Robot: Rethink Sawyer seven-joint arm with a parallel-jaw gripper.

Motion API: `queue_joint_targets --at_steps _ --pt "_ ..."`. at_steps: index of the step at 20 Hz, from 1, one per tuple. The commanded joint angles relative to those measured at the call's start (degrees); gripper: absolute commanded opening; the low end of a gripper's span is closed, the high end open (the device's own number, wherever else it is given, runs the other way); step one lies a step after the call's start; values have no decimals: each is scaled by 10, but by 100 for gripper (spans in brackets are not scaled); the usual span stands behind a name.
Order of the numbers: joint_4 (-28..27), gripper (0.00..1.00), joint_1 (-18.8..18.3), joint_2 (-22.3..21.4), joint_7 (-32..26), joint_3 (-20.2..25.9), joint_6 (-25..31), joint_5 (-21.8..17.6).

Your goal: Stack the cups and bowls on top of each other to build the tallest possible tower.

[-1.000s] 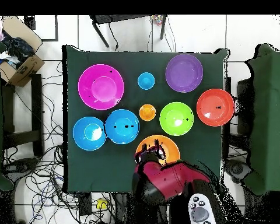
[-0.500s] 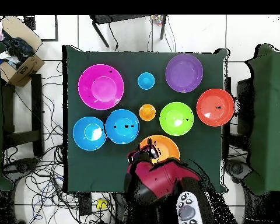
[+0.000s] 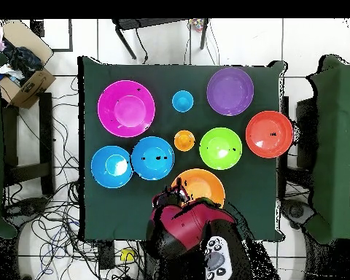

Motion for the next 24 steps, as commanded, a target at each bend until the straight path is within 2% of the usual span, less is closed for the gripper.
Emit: queue_joint_targets --at_steps 1,11,24 --pt "6 100 21 50 75 -22 -24 8" --pt "-20 100 65 105 85 -87 -88 29" --pt "-9 100 54 118 79 -70 -93 48"
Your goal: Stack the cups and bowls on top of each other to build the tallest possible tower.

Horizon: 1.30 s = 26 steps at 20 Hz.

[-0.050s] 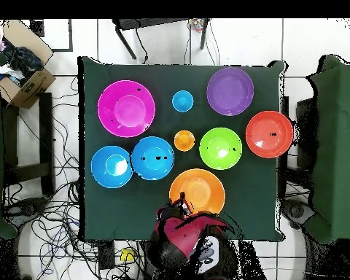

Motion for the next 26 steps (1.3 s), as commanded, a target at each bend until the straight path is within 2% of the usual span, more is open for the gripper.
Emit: queue_joint_targets --at_steps 1,5,11,14,16,18,26 --pt "-8 100 0 27 80 29 -16 26" --pt "-19 100 17 43 77 3 -40 33" --pt "-53 100 59 124 62 -66 -131 76" --pt "-58 100 64 138 58 -74 -146 89" --pt "-58 100 56 148 64 -65 -155 93" --pt "-57 100 57 148 67 -64 -153 100" --pt "-32 100 35 91 72 -29 -95 69"
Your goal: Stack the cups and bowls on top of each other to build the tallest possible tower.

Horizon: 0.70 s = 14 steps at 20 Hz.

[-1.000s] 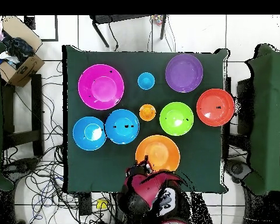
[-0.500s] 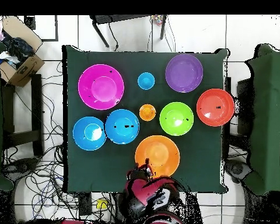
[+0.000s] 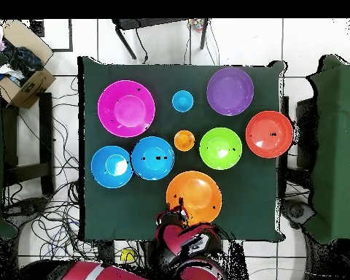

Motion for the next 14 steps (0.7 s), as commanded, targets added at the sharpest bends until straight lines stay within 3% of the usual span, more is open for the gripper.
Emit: queue_joint_targets --at_steps 1,14 --pt "-27 100 -24 -19 72 60 57 7" --pt "15 100 -71 -95 61 111 122 -13"
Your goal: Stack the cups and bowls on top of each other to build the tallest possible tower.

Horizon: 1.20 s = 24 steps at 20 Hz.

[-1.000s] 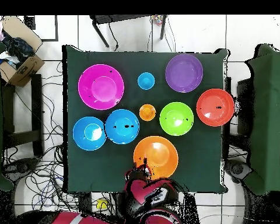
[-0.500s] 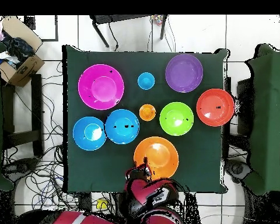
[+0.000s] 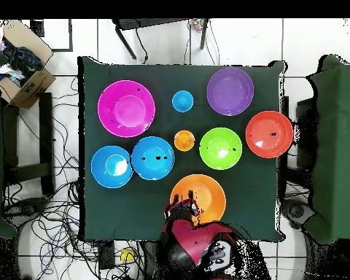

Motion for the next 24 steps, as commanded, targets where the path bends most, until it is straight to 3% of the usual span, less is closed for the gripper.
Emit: queue_joint_targets --at_steps 1,10,24 --pt "16 100 -11 -26 61 85 80 -12" --pt "31 100 -3 -24 76 92 63 3" --pt "35 100 45 20 97 55 9 52"
